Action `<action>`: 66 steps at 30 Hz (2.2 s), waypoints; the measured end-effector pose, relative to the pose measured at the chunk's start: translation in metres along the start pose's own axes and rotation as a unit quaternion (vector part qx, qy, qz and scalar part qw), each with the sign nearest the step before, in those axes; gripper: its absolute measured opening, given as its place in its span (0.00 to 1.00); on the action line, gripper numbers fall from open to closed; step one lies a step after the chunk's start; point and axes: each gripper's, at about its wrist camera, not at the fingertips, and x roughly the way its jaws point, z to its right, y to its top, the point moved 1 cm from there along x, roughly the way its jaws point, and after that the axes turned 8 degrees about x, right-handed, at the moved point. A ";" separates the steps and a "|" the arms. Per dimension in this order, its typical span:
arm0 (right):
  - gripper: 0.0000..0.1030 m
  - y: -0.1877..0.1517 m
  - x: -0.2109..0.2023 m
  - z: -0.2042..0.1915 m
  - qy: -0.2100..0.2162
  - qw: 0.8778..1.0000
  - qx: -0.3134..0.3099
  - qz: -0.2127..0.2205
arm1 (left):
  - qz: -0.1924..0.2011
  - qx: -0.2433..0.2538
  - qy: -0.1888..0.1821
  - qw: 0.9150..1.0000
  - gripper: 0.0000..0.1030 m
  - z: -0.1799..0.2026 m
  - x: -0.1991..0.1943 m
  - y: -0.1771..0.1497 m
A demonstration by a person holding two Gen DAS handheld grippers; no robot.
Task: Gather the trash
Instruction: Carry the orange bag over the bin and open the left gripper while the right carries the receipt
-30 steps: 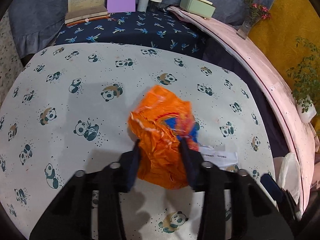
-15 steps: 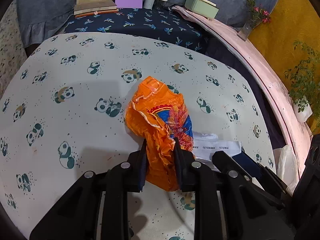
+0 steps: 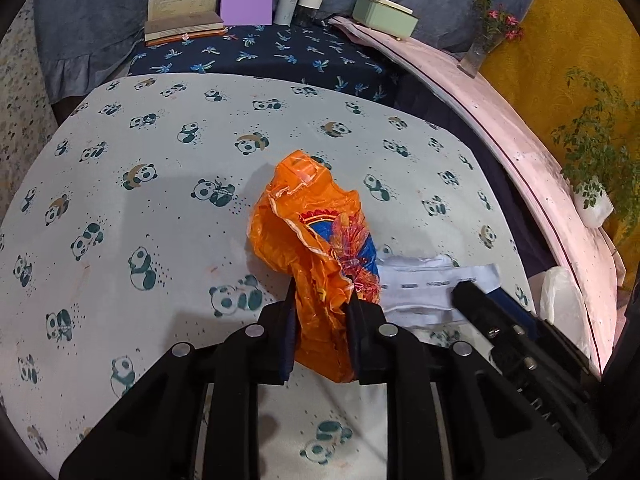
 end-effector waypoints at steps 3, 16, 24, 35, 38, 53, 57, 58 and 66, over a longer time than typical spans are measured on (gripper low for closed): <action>0.30 0.000 -0.021 0.014 -0.013 1.000 0.014 0.017 | 0.002 0.006 -0.005 1.000 0.19 0.010 -0.009 -0.006; 0.29 -0.005 -0.100 0.073 -0.053 0.994 0.061 0.079 | 0.014 0.069 -0.028 0.997 0.19 0.085 -0.040 -0.025; 0.29 -0.006 -0.145 0.119 -0.074 0.985 0.102 0.118 | 0.020 0.109 -0.043 0.993 0.19 0.133 -0.050 -0.029; 0.29 -0.011 -0.188 0.173 -0.096 0.972 0.147 0.156 | 0.020 0.174 -0.071 0.982 0.19 0.208 -0.052 -0.038; 0.29 -0.014 -0.197 0.188 -0.101 0.968 0.159 0.163 | 0.018 0.189 -0.077 0.979 0.19 0.226 -0.051 -0.041; 0.29 -0.031 -0.236 0.252 -0.138 0.947 0.214 0.195 | 0.007 0.262 -0.124 0.957 0.19 0.313 -0.039 -0.053; 0.29 -0.035 -0.242 0.266 -0.147 0.942 0.226 0.198 | 0.002 0.273 -0.135 0.952 0.19 0.330 -0.034 -0.055; 0.29 -0.036 -0.244 0.269 -0.148 0.941 0.229 0.199 | 0.001 0.276 -0.138 0.951 0.19 0.335 -0.032 -0.056; 0.29 -0.039 -0.252 0.290 -0.159 0.934 0.245 0.205 | -0.011 0.293 -0.147 0.945 0.20 0.360 -0.019 -0.059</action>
